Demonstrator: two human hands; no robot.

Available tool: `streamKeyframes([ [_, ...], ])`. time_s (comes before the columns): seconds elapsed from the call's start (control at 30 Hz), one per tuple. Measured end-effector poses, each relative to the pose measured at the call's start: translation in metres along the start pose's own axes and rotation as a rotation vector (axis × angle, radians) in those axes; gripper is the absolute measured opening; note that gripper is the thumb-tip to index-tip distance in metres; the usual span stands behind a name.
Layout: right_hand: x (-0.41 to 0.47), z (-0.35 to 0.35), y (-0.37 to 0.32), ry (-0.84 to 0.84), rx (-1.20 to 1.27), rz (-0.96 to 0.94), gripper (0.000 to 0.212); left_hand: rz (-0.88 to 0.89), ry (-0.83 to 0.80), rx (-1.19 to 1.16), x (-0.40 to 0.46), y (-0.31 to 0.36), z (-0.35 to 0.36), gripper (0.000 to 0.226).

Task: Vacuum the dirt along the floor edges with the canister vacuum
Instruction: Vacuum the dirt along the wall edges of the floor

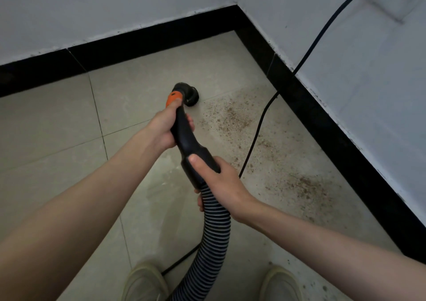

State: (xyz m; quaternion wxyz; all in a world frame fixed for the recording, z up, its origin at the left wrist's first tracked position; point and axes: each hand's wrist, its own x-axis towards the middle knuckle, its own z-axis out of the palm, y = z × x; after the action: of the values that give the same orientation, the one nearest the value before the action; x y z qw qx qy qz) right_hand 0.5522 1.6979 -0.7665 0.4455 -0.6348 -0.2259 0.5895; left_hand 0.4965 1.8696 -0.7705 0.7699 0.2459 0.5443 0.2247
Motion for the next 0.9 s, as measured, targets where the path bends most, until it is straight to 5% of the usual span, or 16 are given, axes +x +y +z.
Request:
streamKeyframes([
  [0.17, 0.007, 0.013, -0.007, 0.016, -0.067, -0.030, 0.042, -0.083, 0.084, 0.071, -0.003, 0.010, -0.003, 0.035],
  [0.57, 0.013, -0.010, 0.003, -0.487, 0.298, 0.386, 0.063, -0.080, -0.135, -0.263, 0.005, -0.022, -0.019, 0.029],
  [0.73, 0.017, -0.011, 0.004, -0.310, 0.122, 0.243, 0.054, -0.060, -0.100, -0.260, -0.003, -0.034, -0.021, 0.027],
  [0.9, 0.018, -0.002, 0.002, -0.071, -0.350, 0.096, 0.038, -0.063, -0.075, -0.195, -0.006, -0.046, -0.016, 0.028],
])
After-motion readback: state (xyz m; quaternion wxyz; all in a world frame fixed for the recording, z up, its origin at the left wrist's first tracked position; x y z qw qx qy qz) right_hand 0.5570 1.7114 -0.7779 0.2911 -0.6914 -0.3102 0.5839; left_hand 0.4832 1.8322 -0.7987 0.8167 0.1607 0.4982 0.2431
